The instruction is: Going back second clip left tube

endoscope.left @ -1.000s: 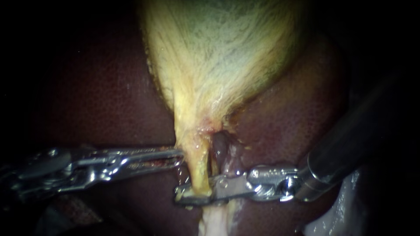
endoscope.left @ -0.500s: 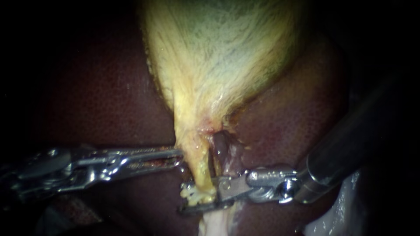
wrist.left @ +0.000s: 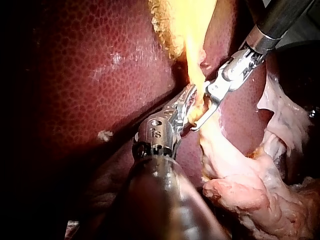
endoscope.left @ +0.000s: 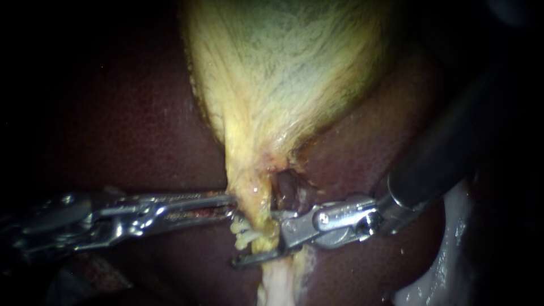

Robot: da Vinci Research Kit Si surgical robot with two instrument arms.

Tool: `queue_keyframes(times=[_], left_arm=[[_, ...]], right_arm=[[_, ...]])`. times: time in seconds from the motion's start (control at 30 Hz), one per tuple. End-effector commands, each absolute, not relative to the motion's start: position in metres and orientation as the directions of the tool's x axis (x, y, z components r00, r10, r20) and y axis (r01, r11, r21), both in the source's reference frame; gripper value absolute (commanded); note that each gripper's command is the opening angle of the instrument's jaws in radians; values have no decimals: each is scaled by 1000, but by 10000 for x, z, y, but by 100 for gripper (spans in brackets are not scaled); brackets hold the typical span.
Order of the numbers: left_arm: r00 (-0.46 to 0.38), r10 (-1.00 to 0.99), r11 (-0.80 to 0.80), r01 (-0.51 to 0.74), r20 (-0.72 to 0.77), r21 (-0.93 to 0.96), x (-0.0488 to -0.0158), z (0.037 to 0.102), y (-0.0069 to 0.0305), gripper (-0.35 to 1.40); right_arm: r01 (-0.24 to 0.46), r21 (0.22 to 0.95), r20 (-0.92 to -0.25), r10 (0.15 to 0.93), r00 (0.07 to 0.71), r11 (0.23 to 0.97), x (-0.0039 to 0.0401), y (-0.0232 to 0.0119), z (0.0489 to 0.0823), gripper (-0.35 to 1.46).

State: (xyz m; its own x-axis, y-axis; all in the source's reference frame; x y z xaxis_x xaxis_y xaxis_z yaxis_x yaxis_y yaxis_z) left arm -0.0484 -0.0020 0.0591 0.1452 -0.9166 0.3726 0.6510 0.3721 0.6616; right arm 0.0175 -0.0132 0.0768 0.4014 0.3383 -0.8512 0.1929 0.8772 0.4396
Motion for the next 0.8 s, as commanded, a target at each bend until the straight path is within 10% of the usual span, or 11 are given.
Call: queue_keyframes(times=[0.03,0.8], left_arm=[[145,-917,372,651,373,662,-485,590,-20,-25],[147,-916,374,649,372,663,-480,594,-18,-25]], right_arm=[[193,440,-851,339,402,877,175,-131,768,60],[206,433,-857,329,397,878,122,-137,746,60]])
